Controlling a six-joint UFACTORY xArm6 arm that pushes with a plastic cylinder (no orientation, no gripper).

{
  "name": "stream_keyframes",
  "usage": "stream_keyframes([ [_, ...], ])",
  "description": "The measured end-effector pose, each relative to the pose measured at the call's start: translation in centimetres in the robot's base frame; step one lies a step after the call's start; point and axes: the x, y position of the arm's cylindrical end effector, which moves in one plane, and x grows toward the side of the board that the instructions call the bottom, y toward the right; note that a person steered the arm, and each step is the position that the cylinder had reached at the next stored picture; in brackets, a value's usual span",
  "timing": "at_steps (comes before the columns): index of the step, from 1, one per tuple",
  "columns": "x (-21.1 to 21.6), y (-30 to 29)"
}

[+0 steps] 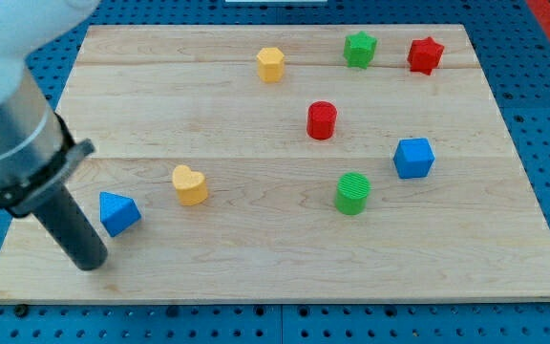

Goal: Move the blue triangle towards the top left

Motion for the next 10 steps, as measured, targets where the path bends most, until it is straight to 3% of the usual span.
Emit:
stream_keyframes([
  [5, -0.8, 0.8],
  [8, -8.4, 0.8],
  [10, -9.7, 0.8],
])
